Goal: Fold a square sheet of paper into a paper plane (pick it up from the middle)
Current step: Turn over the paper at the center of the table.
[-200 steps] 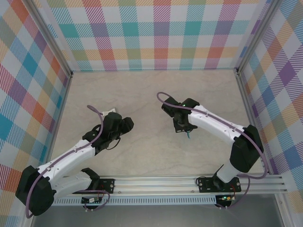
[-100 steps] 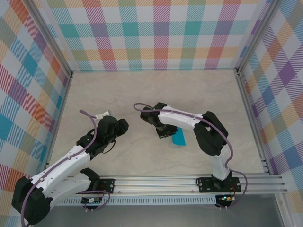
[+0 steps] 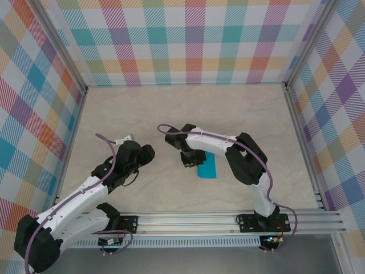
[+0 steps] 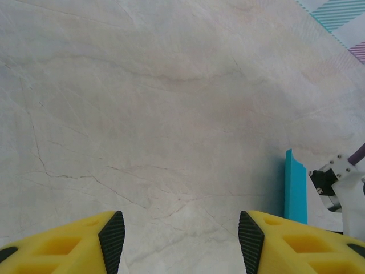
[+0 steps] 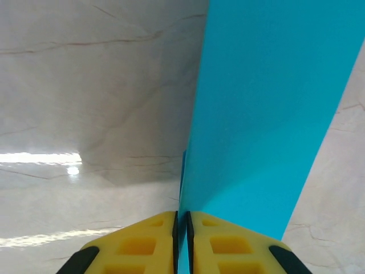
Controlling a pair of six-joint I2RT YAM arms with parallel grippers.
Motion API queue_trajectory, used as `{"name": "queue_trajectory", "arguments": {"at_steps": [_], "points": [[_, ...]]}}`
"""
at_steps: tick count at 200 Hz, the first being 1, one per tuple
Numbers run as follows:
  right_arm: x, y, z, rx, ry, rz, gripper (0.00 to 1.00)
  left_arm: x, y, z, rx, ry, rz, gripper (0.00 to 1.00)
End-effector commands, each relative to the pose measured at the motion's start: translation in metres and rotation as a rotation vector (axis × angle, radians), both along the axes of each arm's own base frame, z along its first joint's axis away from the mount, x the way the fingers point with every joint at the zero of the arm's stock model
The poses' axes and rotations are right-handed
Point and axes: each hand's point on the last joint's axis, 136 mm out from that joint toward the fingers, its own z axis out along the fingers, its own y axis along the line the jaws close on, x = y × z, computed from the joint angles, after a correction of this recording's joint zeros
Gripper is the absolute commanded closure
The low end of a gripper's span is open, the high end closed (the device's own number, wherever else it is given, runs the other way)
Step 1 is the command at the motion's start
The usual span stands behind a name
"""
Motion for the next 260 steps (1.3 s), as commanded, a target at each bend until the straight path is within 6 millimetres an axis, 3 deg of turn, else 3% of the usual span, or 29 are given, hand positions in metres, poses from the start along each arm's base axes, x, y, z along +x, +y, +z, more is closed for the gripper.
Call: {"name": "queue_trajectory", "arguments": {"at_steps": [1,43,66,115,155,227,260], "points": [[0.000,0.020,-0.003,0.074,0.020,-0.017,0.85,0.001,-0.002,-0.005,0.000,0.015,-0.015,0.42],[0.001,0.049,0.002,0.251,0.047,-0.028,0.76,0.002,-0.012,-0.008,-0.007,0.038,-0.060,0.41],[0.003,0.060,0.026,0.373,0.001,-0.006,0.70,0.002,-0.018,-0.009,-0.006,0.055,-0.091,0.40],[0.009,0.041,0.062,0.506,-0.082,-0.076,0.61,0.001,-0.028,-0.016,-0.026,0.098,-0.127,0.39],[0.018,0.031,0.088,0.508,-0.126,-0.173,0.57,0.003,-0.041,-0.005,-0.087,0.071,-0.175,0.38],[0.039,0.049,0.119,0.560,-0.104,-0.198,0.55,-0.006,-0.037,-0.011,-0.066,0.110,-0.181,0.37],[0.044,0.045,0.117,0.576,-0.076,-0.207,0.54,-0.003,-0.039,-0.012,-0.075,0.115,-0.177,0.37]]}}
